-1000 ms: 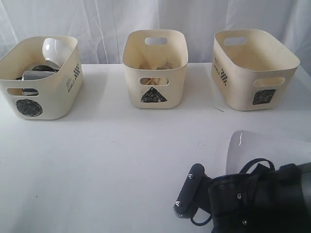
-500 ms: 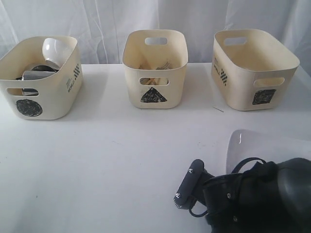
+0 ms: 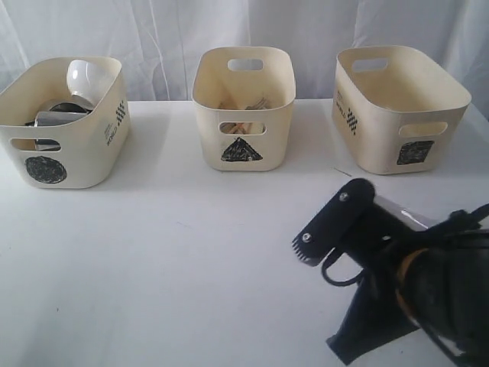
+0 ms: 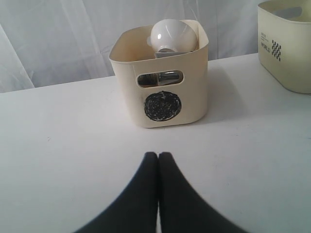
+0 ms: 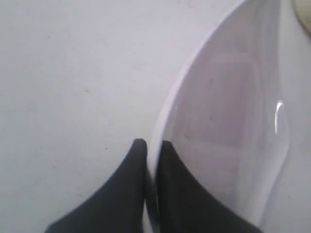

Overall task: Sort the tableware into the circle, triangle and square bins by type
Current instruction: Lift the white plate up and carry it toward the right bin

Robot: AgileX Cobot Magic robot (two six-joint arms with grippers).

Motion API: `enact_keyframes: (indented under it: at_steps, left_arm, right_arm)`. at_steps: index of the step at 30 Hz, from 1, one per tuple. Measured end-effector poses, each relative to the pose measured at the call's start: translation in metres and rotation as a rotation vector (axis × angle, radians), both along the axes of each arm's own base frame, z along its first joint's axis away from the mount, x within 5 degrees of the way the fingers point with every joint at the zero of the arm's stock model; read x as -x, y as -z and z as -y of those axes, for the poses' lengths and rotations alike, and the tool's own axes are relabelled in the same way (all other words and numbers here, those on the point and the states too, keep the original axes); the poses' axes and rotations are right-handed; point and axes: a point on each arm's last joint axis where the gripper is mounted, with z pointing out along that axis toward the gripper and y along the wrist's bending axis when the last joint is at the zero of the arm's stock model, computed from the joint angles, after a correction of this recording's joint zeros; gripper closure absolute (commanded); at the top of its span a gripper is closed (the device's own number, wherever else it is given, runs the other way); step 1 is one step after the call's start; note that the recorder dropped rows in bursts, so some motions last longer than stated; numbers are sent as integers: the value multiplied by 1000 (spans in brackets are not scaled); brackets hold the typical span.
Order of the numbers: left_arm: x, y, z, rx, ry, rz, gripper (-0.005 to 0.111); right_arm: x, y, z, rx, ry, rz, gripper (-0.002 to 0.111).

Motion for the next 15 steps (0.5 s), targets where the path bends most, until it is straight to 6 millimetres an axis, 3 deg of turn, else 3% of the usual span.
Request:
enact_keyframes:
  at_steps: [3, 9, 15]
  left_arm:
    - [0, 0, 0, 0, 0, 0, 107]
    - [0, 0, 0, 0, 0, 0, 107]
    - [0, 0, 0, 0, 0, 0, 107]
  right_arm:
    - [16, -28, 19, -83, 55, 53, 108]
    - [39, -61, 44, -250, 75, 147, 108]
    - [46, -86, 66, -202, 81, 287, 108]
